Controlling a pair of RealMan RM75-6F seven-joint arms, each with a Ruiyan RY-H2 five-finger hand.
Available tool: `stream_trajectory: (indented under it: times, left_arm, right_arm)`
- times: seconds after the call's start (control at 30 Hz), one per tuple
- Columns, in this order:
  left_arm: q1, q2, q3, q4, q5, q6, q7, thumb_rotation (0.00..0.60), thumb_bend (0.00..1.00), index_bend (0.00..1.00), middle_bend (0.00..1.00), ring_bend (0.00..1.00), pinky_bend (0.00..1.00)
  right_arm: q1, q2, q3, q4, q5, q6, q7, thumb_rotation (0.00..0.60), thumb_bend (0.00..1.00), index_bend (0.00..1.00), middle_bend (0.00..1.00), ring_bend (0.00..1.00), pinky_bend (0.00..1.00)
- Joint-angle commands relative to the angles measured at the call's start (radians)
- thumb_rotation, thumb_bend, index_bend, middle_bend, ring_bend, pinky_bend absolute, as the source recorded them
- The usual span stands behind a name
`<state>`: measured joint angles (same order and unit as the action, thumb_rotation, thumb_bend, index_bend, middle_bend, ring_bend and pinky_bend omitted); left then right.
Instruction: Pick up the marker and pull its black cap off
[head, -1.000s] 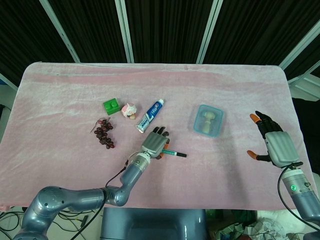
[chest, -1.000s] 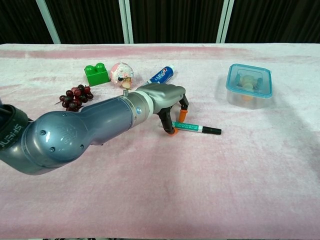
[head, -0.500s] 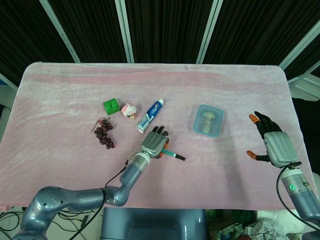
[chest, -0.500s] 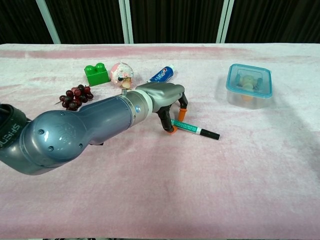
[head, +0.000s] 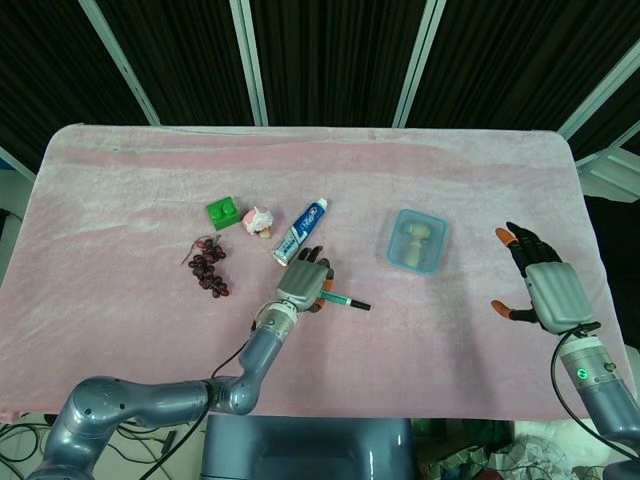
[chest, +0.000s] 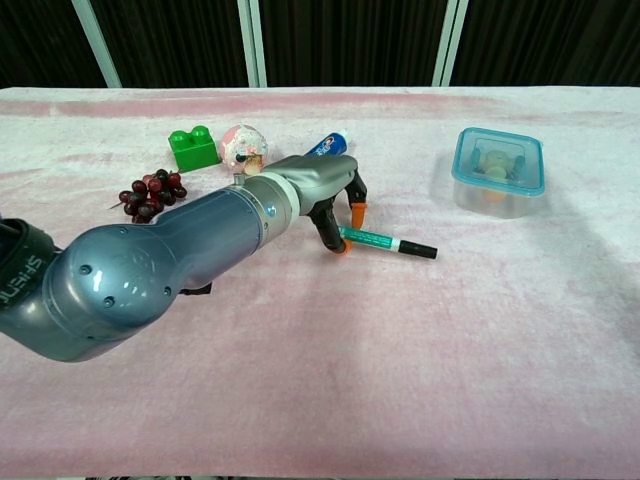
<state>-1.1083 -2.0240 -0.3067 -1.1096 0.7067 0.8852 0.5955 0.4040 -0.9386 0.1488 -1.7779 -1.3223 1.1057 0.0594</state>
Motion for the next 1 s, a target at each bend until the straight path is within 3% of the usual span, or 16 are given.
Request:
stream_trajectory:
  times: [0.03,0.4,0.63,0.8,1.0]
  left_arm:
    - [0.015,0.002,-0.014,-0.002,0.004,0.01,-0.031,0.6,0.57,0.71,0.31,0.05,0.09]
    - [0.062,0.046,-0.065,-0.052,0.076,0.033,-0.173,0.6,0.6,0.74,0.32,0.05,0.09]
    - [0.059,0.121,-0.125,-0.178,0.066,0.079,-0.15,0.6,0.62,0.76,0.33,0.05,0.09]
    - [0.053,0.156,-0.161,-0.247,0.014,0.111,-0.117,0.6,0.62,0.76,0.34,0.05,0.09]
    - [0.039,0.181,-0.172,-0.277,-0.058,0.112,-0.082,0.6,0.62,0.76,0.34,0.05,0.08]
  right_arm:
    - [0.004,0.002,0.001,-0.006,-0.001,-0.004,-0.003,0.6,0.09,0.03,0.0,0.04,0.15]
    - [0.057,0.035,0.028,-0.097,0.028,-0.093,0.041,0.6,0.09,0.04,0.0,0.04,0.15]
    - [0.138,0.033,0.078,-0.144,0.173,-0.232,0.125,0.6,0.1,0.11,0.0,0.04,0.15]
    - [0.205,-0.037,0.081,-0.113,0.278,-0.292,0.075,0.6,0.1,0.15,0.0,0.04,0.15]
    - [0.264,-0.167,0.08,-0.056,0.375,-0.277,-0.002,0.6,0.12,0.18,0.0,0.04,0.15]
